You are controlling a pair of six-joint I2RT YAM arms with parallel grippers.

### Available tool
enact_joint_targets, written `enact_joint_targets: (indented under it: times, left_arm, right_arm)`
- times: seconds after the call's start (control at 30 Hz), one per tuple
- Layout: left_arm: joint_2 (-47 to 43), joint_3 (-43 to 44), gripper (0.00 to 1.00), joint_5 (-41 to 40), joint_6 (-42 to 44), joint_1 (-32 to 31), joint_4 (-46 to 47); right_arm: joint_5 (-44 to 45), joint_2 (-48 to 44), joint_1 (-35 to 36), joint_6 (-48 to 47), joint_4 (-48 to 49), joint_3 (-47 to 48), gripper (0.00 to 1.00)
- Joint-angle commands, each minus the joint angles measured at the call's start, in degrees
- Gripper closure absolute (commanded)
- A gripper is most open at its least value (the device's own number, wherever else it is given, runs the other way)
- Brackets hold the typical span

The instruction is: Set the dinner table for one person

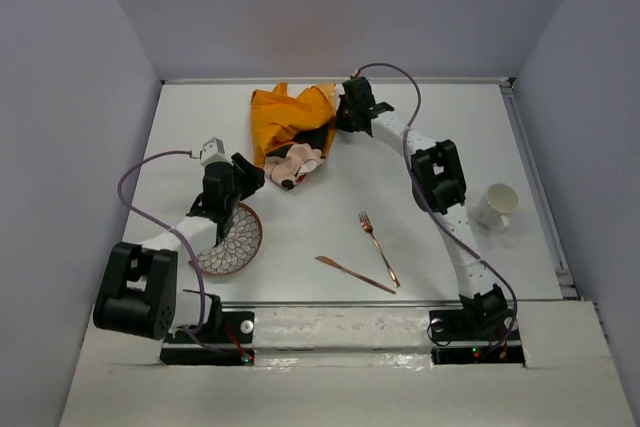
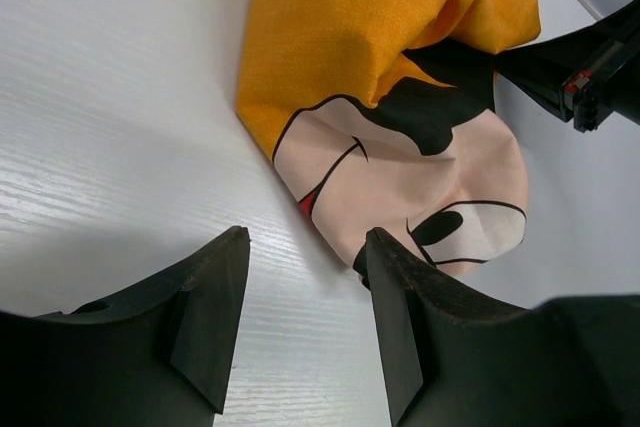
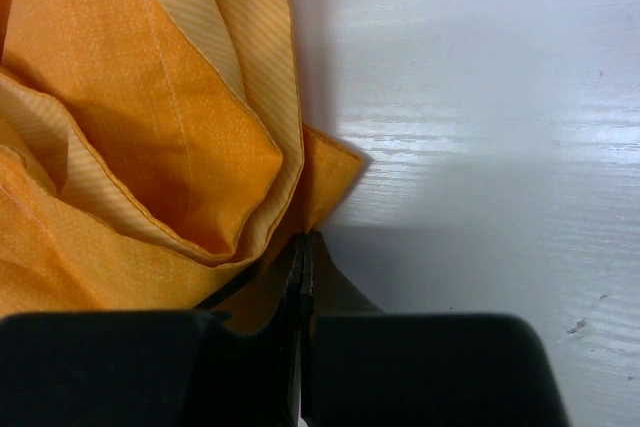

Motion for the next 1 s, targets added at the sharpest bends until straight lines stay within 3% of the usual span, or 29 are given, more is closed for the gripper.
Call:
enact_joint_targets:
  times: [0.0, 0.13, 0.3, 0.8, 0.83, 0.93, 0.97]
  left_arm:
    - [0.8, -0.3, 0.40, 1.6, 0.6, 1.0, 3.0]
    - [5.3, 1.0, 0.38, 5.4, 1.4, 1.0, 2.9]
    - [9.9, 4.6, 0.39, 7.5, 1.8, -0.1, 2.8]
    - [25.5, 17.1, 0.46, 6.2, 1.6, -3.0, -0.6]
    - [26.2, 18.4, 0.48, 5.8, 1.3, -3.1, -0.5]
    - [28.4, 20.7, 0.90, 4.8, 1.0, -3.0, 0.1]
    - [28.3, 22.1, 1.00, 4.9, 1.0, -3.0, 0.6]
  right_arm:
    - [1.3, -3.1, -0.5, -2.0, 0.7, -4.5, 1.00]
    - [2.8, -17.6, -1.8, -4.0, 17.7, -21.1, 1.00]
    - [5.8, -28.0, -2.4, -10.0, 19.2, -26.4, 1.00]
    - [4.2, -35.3, -2.4, -11.5, 22.6, -34.2, 1.00]
    - [3.9, -35.8, -2.4, -11.7, 22.7, -34.4, 1.00]
    - [3.2, -37.9, -2.4, -12.3, 23.0, -35.0, 1.00]
    - [3.2, -38.5, -2.4, -12.7, 23.0, -35.5, 1.00]
